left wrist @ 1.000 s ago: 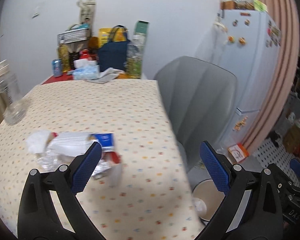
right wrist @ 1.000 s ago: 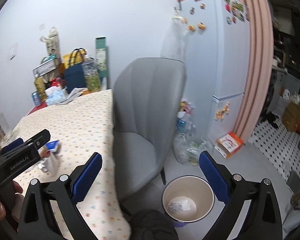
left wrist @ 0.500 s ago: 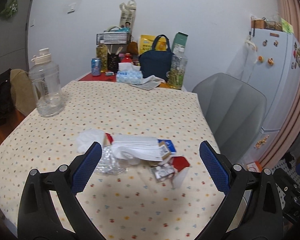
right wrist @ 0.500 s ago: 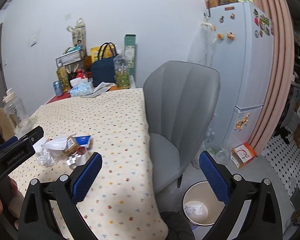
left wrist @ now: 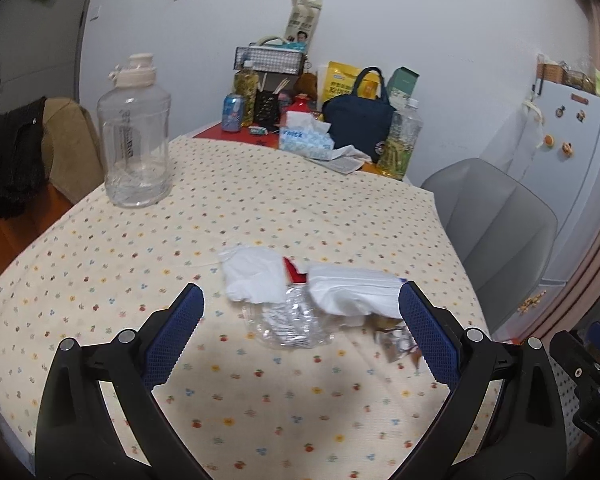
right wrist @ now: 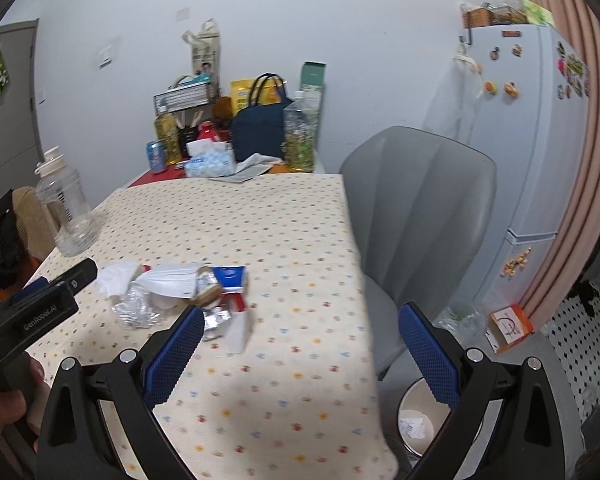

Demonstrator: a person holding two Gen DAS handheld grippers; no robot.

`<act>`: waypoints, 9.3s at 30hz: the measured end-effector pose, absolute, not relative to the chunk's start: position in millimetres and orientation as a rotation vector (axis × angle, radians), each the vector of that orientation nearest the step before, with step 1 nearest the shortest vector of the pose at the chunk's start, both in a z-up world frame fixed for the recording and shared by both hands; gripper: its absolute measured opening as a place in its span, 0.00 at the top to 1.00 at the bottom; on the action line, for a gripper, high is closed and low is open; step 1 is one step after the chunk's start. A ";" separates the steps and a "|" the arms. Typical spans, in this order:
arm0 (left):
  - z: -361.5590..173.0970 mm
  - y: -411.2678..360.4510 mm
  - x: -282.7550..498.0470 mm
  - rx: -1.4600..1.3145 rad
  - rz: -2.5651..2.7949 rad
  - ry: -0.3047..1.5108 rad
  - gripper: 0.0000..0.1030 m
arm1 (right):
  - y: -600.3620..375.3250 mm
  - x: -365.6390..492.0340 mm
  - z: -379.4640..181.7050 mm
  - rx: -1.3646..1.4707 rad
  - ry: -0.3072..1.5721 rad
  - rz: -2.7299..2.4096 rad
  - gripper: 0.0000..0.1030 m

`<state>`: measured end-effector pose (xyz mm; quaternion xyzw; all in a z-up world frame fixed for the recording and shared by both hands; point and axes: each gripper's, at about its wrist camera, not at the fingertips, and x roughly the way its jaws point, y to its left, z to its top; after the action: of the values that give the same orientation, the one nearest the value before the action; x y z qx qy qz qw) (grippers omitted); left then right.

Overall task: Collect trash
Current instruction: 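Move both tools back to the remaining trash on the table, then grasp a white tissue with the left tool while the right tool grasps a white plastic wrapper, then carry the tissue and wrapper in both tools over to the beige trash bin, then open the right tool over the bin while the left tool releases the tissue into it, then move both tools back toward the plastic bottle and small box on the table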

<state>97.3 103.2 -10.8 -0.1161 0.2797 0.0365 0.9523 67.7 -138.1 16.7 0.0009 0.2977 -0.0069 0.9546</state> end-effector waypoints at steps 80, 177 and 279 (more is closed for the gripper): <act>9.6 118.0 112.2 -0.302 -0.004 0.508 0.97 | -55.1 97.3 45.1 -0.015 0.609 0.272 0.91; -106.4 -379.6 148.3 0.234 -0.669 0.876 0.97 | -512.1 22.7 -123.6 0.538 0.814 -0.492 0.67; -53.3 78.1 162.7 -0.202 0.060 0.722 0.09 | -123.6 152.4 -59.0 0.111 0.823 0.188 0.98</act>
<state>162.7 78.1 -53.3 -0.0987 0.3526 0.0295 0.9301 152.4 -123.6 -59.0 0.0540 0.3994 0.0912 0.9106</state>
